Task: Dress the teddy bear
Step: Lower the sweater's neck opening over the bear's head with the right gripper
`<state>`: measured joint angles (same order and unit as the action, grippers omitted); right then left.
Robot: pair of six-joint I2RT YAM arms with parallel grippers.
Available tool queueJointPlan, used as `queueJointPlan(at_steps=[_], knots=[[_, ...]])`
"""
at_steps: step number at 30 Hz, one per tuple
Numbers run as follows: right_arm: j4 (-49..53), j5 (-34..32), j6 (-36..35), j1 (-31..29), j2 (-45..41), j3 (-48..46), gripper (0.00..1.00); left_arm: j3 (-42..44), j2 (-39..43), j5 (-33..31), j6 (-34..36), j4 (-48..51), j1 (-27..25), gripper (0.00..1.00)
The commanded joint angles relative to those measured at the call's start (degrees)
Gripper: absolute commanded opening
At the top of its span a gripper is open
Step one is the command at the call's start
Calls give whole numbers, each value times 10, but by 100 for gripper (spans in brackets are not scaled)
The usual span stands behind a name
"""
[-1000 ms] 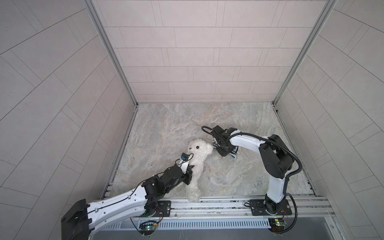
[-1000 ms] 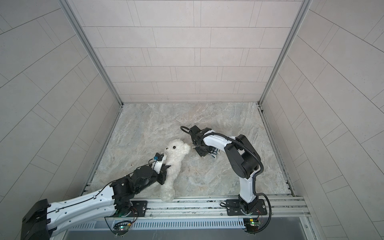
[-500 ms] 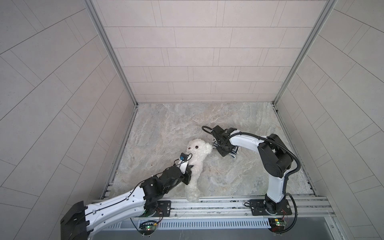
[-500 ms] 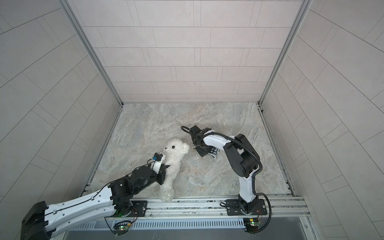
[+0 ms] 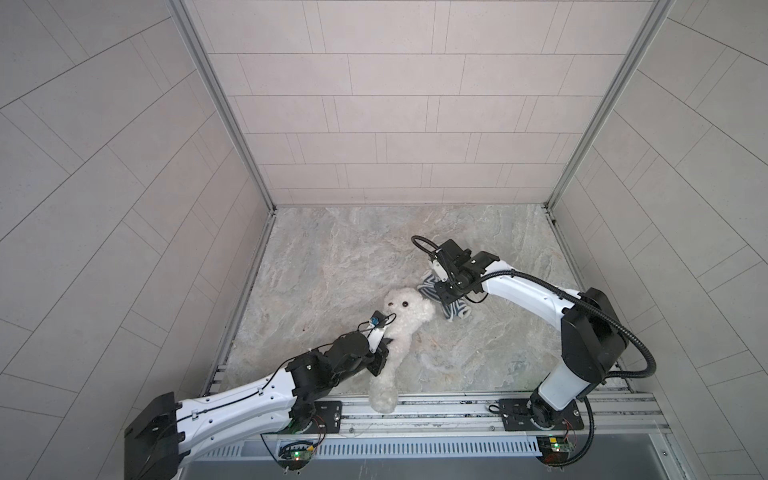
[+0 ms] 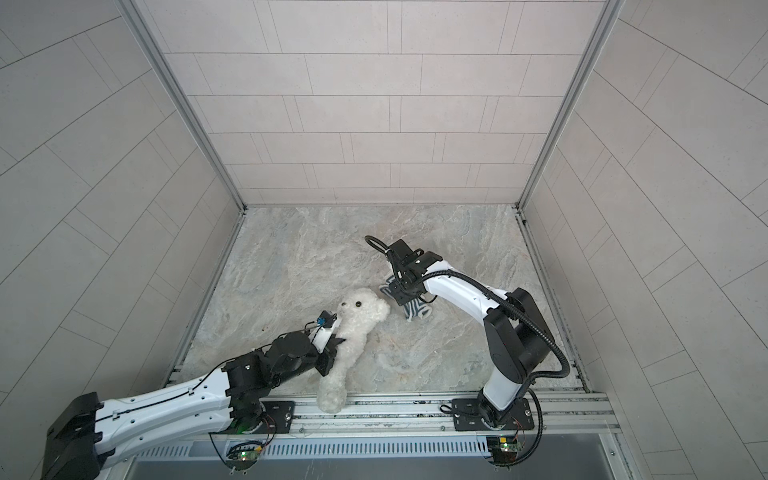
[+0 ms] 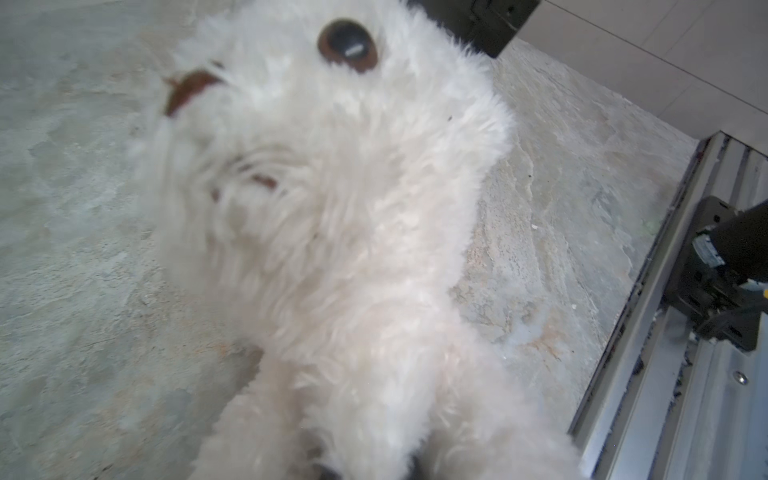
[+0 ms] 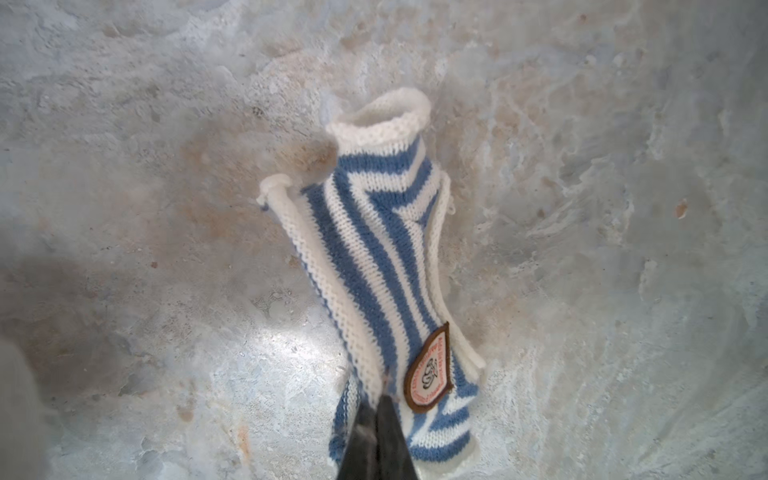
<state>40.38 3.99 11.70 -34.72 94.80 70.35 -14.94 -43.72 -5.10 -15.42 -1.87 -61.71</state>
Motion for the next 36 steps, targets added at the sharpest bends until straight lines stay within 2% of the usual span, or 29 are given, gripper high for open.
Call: queueJointPlan(at_steps=[1, 4, 10, 19, 25, 30, 36], knots=[[1, 31, 11, -2, -23, -13, 0, -27, -41, 23, 14, -28, -19, 0], [-1, 44, 12, -4, -31, -14, 0, -44, -88, 4, 17, -29, -28, 0], [-7, 82, 15, -11, -65, -20, 0, -50, -147, 5, 35, -71, -34, 0], [-13, 112, 20, -30, -108, -31, 0, -68, -190, -34, 45, -85, -34, 0], [-2, 120, 16, -64, -136, -20, 0, -64, -188, -60, 44, -110, -34, 0], [10, 125, 3, -90, -166, -3, 0, -42, -151, -99, 36, -136, -34, 0], [34, 79, -12, -115, -193, 15, 0, -16, -82, -133, 34, -150, -34, 0]])
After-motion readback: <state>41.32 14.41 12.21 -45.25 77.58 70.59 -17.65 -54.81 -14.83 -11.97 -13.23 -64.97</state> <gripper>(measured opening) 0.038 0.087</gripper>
